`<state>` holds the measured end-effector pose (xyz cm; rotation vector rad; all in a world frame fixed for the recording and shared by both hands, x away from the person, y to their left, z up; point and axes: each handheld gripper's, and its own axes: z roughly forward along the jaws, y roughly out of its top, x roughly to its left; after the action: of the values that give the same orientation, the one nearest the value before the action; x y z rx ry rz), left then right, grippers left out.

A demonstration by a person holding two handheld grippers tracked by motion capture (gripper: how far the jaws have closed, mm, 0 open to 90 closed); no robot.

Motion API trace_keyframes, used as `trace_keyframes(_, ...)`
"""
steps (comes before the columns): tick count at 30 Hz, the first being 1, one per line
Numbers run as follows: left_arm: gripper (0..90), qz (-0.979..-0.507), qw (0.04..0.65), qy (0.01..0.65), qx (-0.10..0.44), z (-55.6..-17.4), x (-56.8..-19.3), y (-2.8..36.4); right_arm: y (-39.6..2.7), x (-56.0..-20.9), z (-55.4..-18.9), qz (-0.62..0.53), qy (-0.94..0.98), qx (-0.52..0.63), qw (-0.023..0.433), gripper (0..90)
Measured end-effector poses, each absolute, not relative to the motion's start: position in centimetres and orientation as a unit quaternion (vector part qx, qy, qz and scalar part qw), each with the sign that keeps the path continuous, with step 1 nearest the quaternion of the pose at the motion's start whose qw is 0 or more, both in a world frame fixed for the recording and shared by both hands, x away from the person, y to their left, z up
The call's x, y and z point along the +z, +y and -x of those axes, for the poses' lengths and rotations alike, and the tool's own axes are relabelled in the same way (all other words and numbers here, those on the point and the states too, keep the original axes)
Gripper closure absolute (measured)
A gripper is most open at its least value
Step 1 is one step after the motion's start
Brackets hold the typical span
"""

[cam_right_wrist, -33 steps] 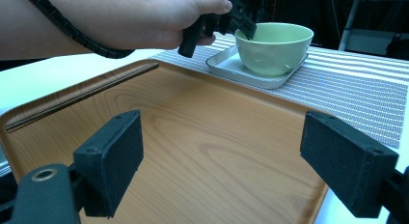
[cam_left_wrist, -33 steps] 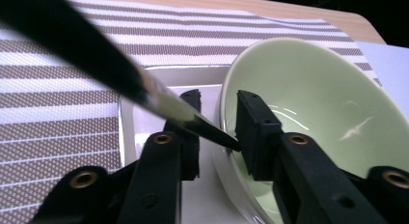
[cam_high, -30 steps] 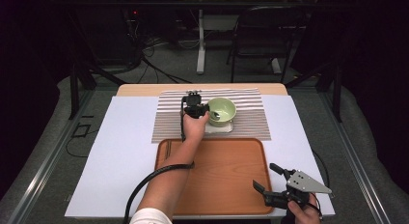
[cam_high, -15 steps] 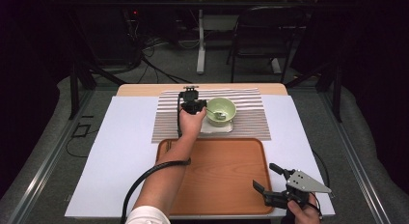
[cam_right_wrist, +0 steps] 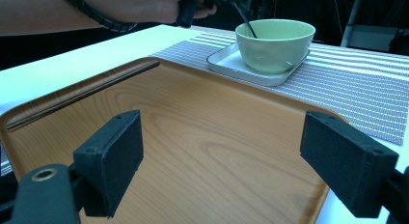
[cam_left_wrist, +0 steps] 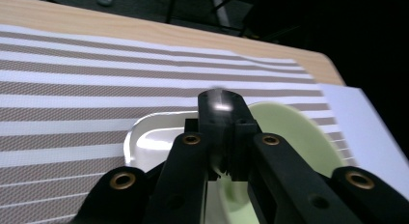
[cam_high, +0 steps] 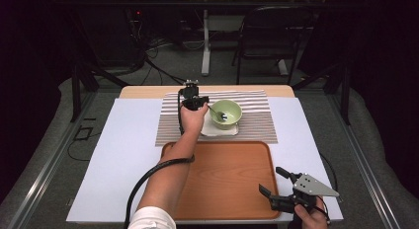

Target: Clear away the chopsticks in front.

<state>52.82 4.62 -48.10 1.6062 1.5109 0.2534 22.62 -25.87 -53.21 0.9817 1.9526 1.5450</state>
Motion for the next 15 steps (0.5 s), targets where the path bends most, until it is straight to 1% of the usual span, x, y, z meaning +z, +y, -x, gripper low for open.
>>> trace_keyframes(5, 89.3, -0.671, 0.448, 0.574, 0.140, -52.5, -46.4, 3.6, -25.9, -53.2, -22.6, -0.358, 0.710, 0.562, 0.230, 14.6)
trace_keyframes(10, 89.4, -0.681, 0.460, 0.550, 0.148, -52.0, -45.0, 3.1, -25.9, -53.2, -22.6, -0.357, 0.710, 0.562, 0.230, 14.6)
trace_keyframes(15, 89.4, -0.683, 0.468, 0.540, 0.151, -51.7, -43.6, 3.0, -25.9, -53.2, -22.6, -0.358, 0.710, 0.561, 0.230, 14.6)
